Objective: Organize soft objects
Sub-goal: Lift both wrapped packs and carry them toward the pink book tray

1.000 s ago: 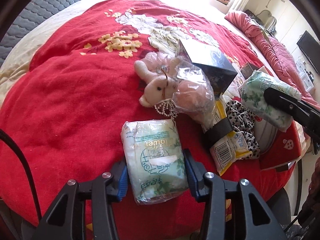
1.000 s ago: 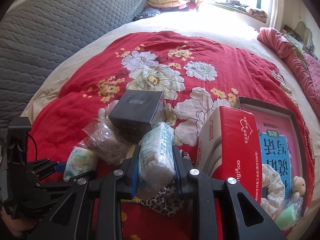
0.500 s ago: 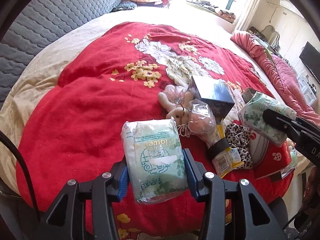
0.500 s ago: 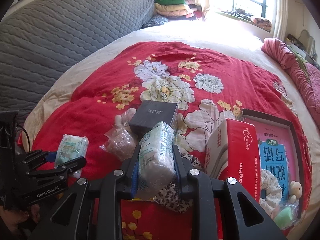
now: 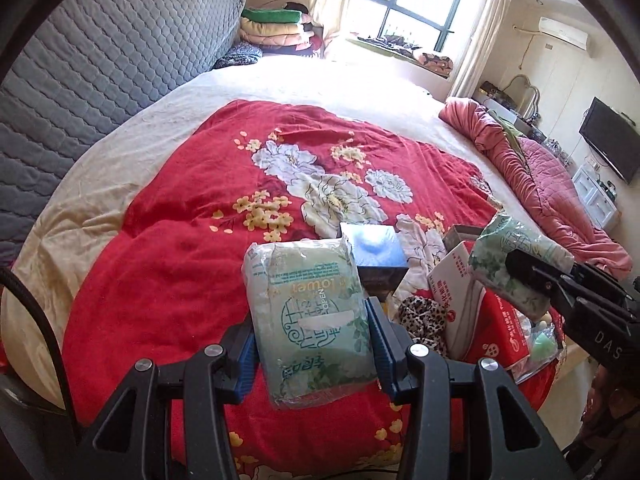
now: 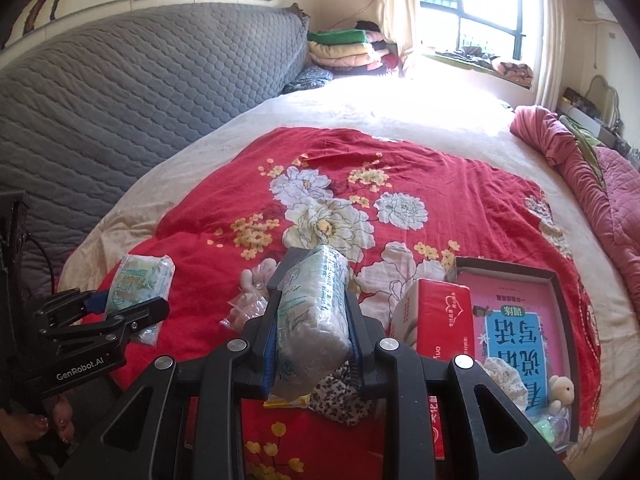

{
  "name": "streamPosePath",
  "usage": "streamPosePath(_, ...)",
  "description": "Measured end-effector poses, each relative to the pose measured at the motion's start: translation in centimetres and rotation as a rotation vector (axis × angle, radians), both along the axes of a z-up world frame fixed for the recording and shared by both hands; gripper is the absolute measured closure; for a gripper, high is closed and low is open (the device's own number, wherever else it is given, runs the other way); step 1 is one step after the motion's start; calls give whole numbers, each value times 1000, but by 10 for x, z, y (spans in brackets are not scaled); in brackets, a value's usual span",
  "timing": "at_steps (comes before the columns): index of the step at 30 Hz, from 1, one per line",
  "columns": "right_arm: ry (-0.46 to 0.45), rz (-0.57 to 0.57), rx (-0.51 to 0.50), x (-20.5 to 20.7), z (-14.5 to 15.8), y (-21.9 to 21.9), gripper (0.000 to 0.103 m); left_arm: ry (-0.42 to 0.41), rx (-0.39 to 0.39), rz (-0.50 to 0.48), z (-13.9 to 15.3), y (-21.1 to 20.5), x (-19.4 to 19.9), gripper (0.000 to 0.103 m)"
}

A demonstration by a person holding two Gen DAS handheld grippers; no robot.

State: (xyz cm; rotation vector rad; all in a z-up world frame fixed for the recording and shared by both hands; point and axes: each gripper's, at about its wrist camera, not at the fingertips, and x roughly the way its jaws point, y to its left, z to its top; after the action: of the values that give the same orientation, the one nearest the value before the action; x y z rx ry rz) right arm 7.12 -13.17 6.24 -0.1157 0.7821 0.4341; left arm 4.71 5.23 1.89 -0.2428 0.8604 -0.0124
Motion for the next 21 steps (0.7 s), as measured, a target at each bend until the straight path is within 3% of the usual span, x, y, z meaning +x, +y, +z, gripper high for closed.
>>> streamPosePath(10, -45, -24, 41, -19, 30, -17, 75, -73, 53, -29, 44, -19, -13, 55)
streamPosePath(21, -88, -54, 86, -27, 52, -35, 75, -110, 84, -70, 66, -41, -20, 55)
